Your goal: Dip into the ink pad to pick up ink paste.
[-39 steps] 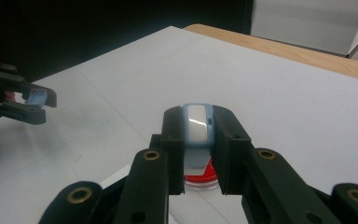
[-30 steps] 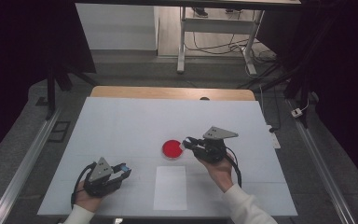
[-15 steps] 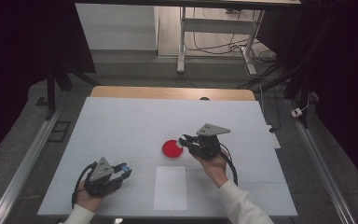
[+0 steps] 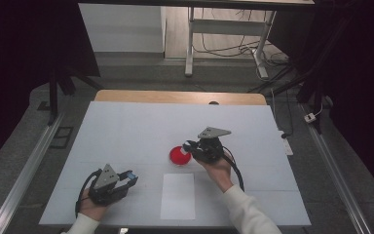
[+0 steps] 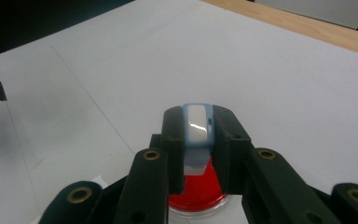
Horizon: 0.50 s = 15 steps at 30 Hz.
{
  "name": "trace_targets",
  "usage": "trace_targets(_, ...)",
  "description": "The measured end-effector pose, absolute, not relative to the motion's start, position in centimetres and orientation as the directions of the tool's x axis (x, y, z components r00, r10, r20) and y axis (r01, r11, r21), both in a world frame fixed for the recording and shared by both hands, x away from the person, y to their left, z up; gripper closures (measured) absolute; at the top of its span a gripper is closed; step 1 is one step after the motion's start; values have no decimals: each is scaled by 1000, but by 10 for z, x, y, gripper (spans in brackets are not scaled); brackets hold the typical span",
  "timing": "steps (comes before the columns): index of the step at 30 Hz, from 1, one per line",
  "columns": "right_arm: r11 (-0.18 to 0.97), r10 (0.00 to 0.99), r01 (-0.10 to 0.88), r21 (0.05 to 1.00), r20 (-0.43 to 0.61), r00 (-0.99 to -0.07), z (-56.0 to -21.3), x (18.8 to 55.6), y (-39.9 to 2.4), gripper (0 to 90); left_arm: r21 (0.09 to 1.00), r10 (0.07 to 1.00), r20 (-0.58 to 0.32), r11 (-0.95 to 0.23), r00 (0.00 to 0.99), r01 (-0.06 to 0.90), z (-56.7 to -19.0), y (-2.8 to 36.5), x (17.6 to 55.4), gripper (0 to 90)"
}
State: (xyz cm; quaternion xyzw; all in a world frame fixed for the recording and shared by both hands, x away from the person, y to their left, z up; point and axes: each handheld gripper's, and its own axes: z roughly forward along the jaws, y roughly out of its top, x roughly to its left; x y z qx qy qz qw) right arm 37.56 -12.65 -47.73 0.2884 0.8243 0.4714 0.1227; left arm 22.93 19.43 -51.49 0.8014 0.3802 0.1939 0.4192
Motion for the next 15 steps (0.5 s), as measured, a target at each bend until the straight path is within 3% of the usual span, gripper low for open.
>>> trace_targets(15,459,580,355,814,28,-814,-490,381,-115,751,819,774,-5,-360,633,447,-515,195,229,647)
